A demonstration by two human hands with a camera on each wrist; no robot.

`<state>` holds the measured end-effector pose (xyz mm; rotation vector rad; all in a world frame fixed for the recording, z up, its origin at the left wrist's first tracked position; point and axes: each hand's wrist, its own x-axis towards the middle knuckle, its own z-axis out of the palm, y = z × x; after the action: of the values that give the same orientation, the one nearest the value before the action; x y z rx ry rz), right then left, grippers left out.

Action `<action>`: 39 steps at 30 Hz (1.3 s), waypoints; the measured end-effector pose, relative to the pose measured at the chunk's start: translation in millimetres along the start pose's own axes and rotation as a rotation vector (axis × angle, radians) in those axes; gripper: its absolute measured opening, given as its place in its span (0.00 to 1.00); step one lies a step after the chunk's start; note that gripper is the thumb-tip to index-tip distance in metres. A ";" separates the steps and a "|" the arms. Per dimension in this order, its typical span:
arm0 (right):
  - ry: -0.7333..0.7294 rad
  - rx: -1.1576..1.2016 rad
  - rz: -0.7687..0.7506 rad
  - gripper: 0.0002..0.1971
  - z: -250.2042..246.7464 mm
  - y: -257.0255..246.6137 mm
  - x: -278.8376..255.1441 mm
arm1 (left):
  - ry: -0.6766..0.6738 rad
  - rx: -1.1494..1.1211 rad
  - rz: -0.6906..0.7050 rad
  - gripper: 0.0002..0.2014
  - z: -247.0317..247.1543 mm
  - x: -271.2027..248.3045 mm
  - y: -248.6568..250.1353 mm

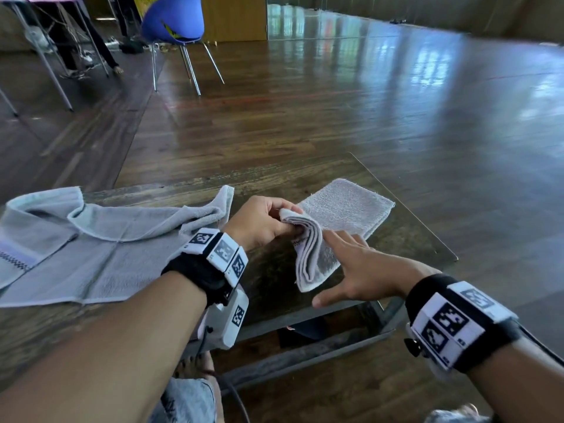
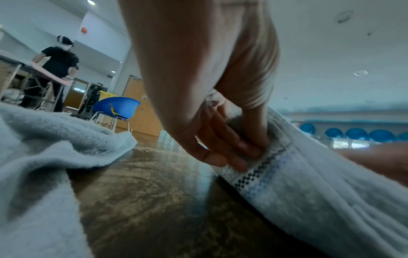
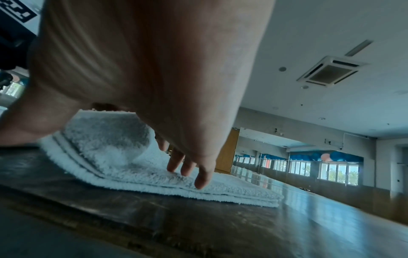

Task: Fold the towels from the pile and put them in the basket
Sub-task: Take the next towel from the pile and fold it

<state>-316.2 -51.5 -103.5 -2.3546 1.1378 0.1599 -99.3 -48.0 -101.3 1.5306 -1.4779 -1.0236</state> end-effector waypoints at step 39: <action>0.301 0.770 0.471 0.04 -15.9 39.5 33.8 | 0.047 0.569 -0.182 0.14 32.3 44.3 -10.3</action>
<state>-326.3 -103.3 -116.4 -1.4406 1.5368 -0.4170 -124.7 -91.6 -125.1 2.1010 -1.7095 -0.6840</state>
